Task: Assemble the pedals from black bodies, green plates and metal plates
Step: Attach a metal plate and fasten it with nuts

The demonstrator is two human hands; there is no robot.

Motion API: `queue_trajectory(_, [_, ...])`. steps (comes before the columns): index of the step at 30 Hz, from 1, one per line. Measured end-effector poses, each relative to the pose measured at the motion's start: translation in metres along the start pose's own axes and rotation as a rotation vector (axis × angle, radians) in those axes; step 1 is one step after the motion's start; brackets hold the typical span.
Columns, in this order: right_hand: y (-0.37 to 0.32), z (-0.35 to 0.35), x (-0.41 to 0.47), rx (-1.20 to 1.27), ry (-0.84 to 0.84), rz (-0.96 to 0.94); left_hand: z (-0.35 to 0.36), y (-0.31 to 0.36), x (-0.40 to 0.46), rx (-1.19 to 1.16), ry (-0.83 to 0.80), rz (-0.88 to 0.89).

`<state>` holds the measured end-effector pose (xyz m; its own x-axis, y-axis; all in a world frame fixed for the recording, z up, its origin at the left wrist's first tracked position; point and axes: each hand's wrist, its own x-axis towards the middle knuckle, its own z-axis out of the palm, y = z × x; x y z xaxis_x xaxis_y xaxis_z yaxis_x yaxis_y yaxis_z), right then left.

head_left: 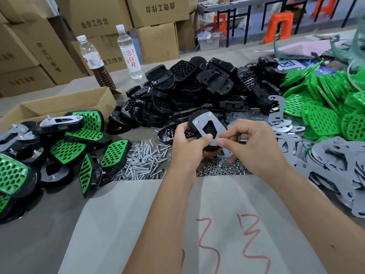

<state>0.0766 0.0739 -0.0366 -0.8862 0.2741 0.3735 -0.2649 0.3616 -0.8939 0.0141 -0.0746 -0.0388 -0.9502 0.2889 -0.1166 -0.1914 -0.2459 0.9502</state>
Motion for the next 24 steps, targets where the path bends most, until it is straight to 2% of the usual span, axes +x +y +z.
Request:
queue_trajectory(5, [0.001,-0.003,0.001,0.044,-0.079,-0.036,-0.004,0.002,-0.001,-0.045,-0.096,-0.024])
queue_trajectory(12, [0.007,-0.008,0.002,0.094,-0.076,-0.006,-0.009,0.010,-0.002,-0.052,-0.220,-0.071])
queue_trajectory(18, [0.006,-0.010,0.003,0.126,-0.126,-0.005,-0.009,0.010,0.000,-0.057,-0.193,-0.098])
queue_trajectory(24, [0.005,-0.009,0.003,0.079,-0.102,-0.029,-0.004,0.004,-0.001,-0.036,-0.144,-0.063])
